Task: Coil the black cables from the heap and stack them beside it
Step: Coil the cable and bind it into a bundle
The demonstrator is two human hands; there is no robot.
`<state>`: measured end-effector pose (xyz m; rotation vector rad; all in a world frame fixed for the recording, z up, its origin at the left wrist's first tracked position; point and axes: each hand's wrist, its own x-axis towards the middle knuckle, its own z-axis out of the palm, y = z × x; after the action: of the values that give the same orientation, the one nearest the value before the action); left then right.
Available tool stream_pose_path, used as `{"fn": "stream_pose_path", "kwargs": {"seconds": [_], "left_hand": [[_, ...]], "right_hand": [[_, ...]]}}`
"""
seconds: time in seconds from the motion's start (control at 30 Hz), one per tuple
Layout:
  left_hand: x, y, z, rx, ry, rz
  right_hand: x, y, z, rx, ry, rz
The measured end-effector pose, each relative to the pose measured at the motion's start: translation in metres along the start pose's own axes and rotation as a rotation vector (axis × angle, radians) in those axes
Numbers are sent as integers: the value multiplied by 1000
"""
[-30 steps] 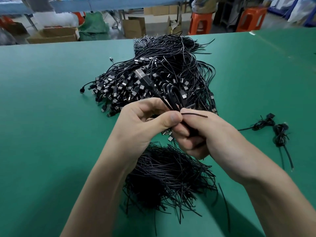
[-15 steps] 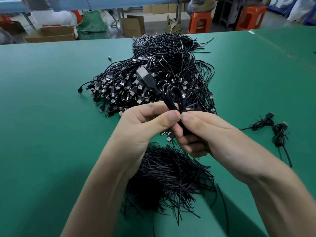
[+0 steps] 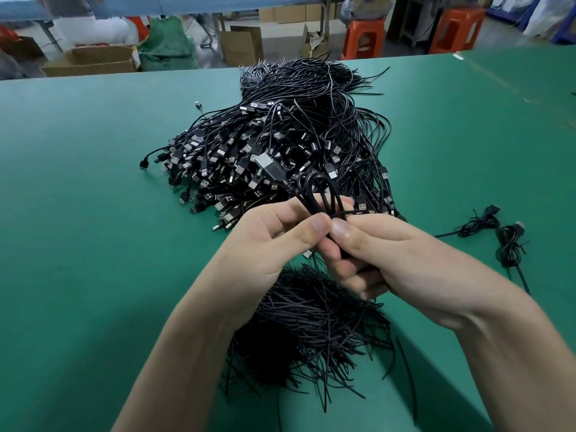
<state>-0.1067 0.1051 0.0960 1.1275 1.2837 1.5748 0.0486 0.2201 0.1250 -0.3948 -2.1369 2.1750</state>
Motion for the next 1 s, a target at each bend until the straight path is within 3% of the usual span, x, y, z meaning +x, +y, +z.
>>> {"fn": "stream_pose_path", "kwargs": {"seconds": [0.47, 0.7, 1.0], "left_hand": [[0, 10, 8, -70, 45, 38], [-1, 15, 6, 45, 62, 65], [-4, 20, 1, 101, 69, 50]], "right_hand": [[2, -2, 2, 587, -255, 17], [7, 3, 12, 312, -15, -82], [11, 8, 14, 178, 57, -128]]}}
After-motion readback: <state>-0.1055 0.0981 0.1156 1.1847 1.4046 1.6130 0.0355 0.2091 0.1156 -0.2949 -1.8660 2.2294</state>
